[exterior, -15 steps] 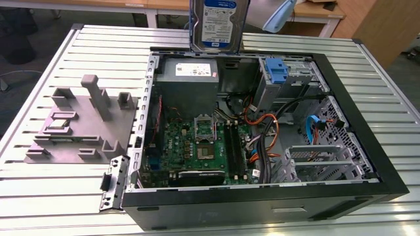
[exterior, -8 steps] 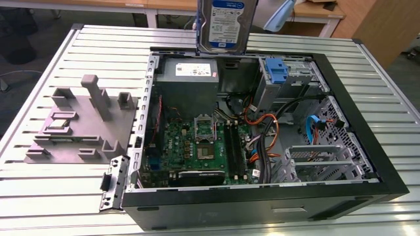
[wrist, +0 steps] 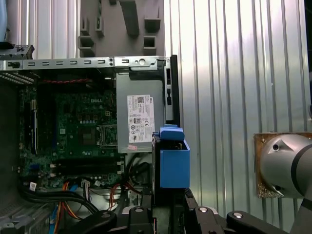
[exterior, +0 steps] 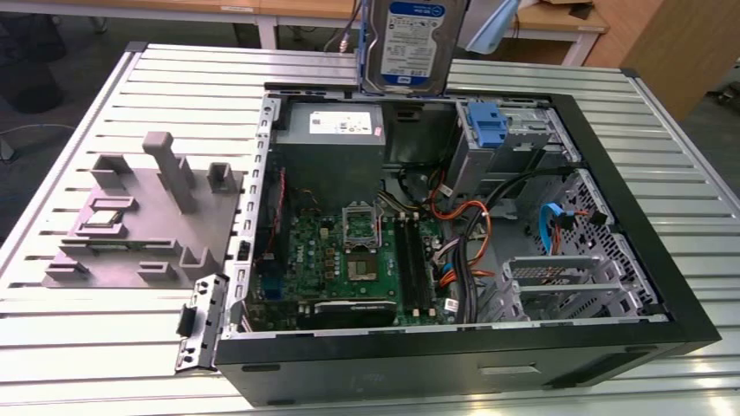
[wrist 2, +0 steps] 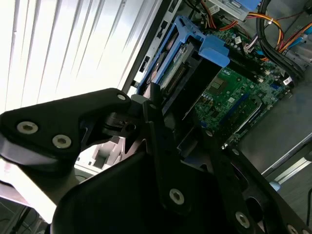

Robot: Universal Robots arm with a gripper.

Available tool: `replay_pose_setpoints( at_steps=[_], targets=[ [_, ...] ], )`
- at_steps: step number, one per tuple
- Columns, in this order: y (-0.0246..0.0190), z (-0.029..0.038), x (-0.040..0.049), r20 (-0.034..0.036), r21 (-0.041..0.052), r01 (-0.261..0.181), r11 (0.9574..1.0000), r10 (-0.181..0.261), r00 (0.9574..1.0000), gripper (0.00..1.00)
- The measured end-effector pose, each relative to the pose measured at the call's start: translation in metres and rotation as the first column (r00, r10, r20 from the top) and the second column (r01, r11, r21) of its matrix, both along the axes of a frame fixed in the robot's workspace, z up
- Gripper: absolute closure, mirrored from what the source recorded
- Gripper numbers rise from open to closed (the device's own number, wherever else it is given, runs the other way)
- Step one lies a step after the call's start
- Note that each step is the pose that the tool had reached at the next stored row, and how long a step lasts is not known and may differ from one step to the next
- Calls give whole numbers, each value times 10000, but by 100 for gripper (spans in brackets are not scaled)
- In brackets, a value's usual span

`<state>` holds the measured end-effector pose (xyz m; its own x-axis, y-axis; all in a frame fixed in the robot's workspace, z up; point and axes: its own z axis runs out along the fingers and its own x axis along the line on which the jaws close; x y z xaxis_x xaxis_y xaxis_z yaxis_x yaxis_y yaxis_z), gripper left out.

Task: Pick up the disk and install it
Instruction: 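Pick up the disk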

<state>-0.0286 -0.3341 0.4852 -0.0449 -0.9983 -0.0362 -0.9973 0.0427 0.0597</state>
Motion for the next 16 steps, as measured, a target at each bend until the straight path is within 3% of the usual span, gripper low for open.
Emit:
replay_pose_setpoints(
  at_steps=[16],
  targets=[
    [1, -5, 300, -1, -1, 0, 10000, 0, 10000, 65]
  ],
)
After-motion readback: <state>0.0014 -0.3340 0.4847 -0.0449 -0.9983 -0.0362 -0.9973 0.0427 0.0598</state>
